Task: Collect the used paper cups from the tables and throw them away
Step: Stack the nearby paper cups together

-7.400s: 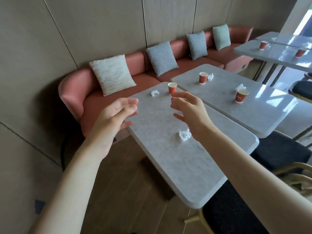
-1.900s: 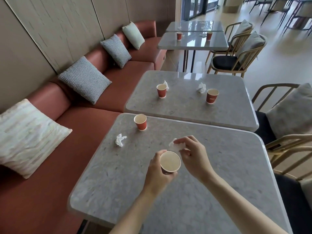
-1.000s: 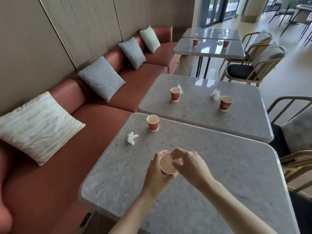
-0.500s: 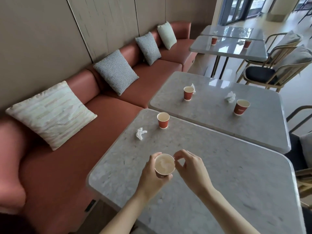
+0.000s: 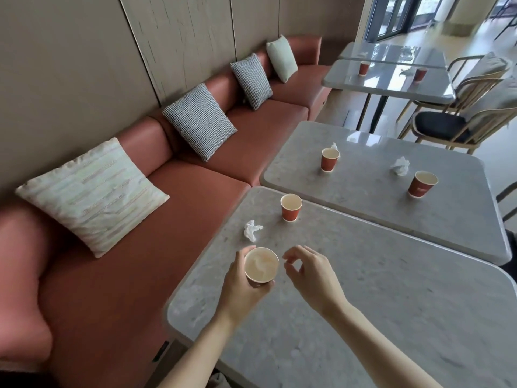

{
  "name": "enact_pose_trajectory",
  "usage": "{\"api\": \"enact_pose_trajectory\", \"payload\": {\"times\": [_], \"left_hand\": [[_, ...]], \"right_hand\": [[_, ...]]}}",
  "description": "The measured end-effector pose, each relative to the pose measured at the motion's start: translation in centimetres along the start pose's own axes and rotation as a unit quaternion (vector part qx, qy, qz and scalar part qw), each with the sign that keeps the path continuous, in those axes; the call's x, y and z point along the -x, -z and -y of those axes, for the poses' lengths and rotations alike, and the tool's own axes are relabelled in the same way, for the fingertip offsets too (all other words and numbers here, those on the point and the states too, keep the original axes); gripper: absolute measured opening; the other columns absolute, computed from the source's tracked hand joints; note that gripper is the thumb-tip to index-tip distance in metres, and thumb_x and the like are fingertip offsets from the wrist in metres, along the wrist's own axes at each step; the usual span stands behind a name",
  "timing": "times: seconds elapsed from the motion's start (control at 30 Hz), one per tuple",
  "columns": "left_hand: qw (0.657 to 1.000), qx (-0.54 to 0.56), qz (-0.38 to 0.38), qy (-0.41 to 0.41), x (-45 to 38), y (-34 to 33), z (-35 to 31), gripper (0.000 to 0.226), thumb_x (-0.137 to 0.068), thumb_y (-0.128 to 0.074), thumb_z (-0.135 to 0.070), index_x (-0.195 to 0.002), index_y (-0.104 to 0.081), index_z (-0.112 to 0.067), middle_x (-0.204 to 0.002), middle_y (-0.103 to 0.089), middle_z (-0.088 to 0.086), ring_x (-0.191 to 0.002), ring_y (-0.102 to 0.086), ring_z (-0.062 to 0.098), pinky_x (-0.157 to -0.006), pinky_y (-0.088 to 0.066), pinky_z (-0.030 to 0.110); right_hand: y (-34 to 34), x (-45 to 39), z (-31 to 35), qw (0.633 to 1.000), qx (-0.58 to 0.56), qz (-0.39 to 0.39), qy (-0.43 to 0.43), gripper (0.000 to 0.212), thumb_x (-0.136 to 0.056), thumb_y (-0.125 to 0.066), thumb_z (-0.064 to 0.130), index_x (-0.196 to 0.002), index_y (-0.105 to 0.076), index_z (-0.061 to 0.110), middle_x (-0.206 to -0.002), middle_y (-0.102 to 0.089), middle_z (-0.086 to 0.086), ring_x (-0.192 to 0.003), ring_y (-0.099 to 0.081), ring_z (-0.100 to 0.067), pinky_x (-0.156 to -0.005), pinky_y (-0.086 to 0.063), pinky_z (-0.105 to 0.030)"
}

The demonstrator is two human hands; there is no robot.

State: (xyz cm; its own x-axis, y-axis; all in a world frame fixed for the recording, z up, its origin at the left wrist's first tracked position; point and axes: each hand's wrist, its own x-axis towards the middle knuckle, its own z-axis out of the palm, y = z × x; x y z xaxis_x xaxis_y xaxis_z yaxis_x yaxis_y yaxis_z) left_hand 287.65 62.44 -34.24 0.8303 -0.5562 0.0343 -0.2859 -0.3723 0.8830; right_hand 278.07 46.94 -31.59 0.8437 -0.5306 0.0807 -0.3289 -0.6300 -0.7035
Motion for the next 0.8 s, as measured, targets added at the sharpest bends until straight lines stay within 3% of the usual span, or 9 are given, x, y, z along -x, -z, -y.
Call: {"api": "enact_pose_trajectory", "payload": {"times": [0.13, 0.33, 0.4, 0.5, 0.57, 0.67, 0.8], "left_hand": [[1.000, 0.009, 0.002, -0.017, -2.9, 3.4, 2.3, 0.073, -0.068, -0.089, -0.017, -0.119, -0.047, -0.048, -0.115, -0.064, -0.022, -0.106, -0.062, -0.005, -0.085, -0.049, 0.013], [0.999, 0.024, -0.002, -0.024, -7.9, 9.1, 6.6, 0.081, -0.064, -0.091, -0.016, -0.121, -0.045, -0.050, -0.114, -0.062, -0.030, -0.104, -0.060, -0.012, -0.084, -0.043, 0.004], [0.999, 0.033, 0.011, -0.024, -9.4, 11.0, 7.9, 0.082, -0.063, -0.092, -0.018, -0.124, -0.047, -0.050, -0.116, -0.063, -0.027, -0.105, -0.062, -0.006, -0.087, -0.047, 0.010], [0.999, 0.022, 0.029, -0.035, -11.1, 13.7, 9.5, 0.079, -0.063, -0.088, -0.036, -0.130, -0.046, -0.042, -0.120, -0.063, -0.018, -0.110, -0.063, 0.007, -0.094, -0.052, 0.030], [0.998, 0.019, 0.036, -0.041, -12.1, 15.2, 10.2, 0.078, -0.062, -0.085, -0.042, -0.129, -0.045, -0.043, -0.120, -0.063, -0.016, -0.111, -0.063, 0.008, -0.096, -0.052, 0.031], [0.998, 0.019, 0.043, -0.038, -13.5, 16.9, 11.2, 0.079, -0.061, -0.086, -0.033, -0.129, -0.047, -0.040, -0.121, -0.063, -0.014, -0.113, -0.061, 0.009, -0.099, -0.050, 0.034], [0.997, 0.020, 0.056, -0.046, -14.8, 18.3, 11.8, 0.080, -0.065, -0.092, -0.015, -0.130, -0.049, -0.034, -0.121, -0.063, -0.011, -0.114, -0.060, 0.014, -0.099, -0.049, 0.034]], "right_hand": [[-3.4, -2.6, 2.5, 1.000, 0.005, -0.004, -0.016, 0.010, -0.086, -0.065, 0.024, -0.092, -0.063, 0.031, -0.090, -0.063, 0.022, -0.061, -0.058, -0.005, -0.065, -0.055, -0.033], [-8.8, -6.3, 6.2, 0.998, 0.023, 0.002, -0.050, 0.009, -0.086, -0.060, 0.026, -0.092, -0.063, 0.032, -0.091, -0.063, 0.020, -0.065, -0.054, -0.001, -0.066, -0.052, -0.030], [-10.6, -7.7, 7.1, 0.997, 0.030, 0.002, -0.070, 0.010, -0.086, -0.060, 0.025, -0.093, -0.064, 0.031, -0.091, -0.065, 0.018, -0.067, -0.056, -0.006, -0.067, -0.053, -0.031], [-13.0, -9.7, 7.7, 0.994, 0.029, -0.002, -0.109, 0.012, -0.085, -0.058, 0.022, -0.094, -0.063, 0.028, -0.091, -0.066, 0.013, -0.073, -0.061, -0.013, -0.068, -0.054, -0.034], [-14.5, -10.8, 7.5, 0.991, 0.025, -0.020, -0.134, 0.013, -0.085, -0.058, 0.018, -0.096, -0.063, 0.024, -0.093, -0.063, 0.009, -0.079, -0.062, -0.017, -0.069, -0.054, -0.037], [-16.1, -12.2, 6.7, 0.982, 0.040, -0.032, -0.182, 0.022, -0.086, -0.061, 0.018, -0.108, -0.061, 0.021, -0.106, -0.058, 0.004, -0.095, -0.060, -0.020, -0.074, -0.052, -0.036], [-17.3, -14.7, 4.9, 0.967, 0.094, 0.021, -0.235, 0.036, -0.087, -0.062, 0.019, -0.123, -0.056, 0.016, -0.125, -0.051, -0.005, -0.115, -0.049, -0.028, -0.084, -0.050, -0.039]]}}
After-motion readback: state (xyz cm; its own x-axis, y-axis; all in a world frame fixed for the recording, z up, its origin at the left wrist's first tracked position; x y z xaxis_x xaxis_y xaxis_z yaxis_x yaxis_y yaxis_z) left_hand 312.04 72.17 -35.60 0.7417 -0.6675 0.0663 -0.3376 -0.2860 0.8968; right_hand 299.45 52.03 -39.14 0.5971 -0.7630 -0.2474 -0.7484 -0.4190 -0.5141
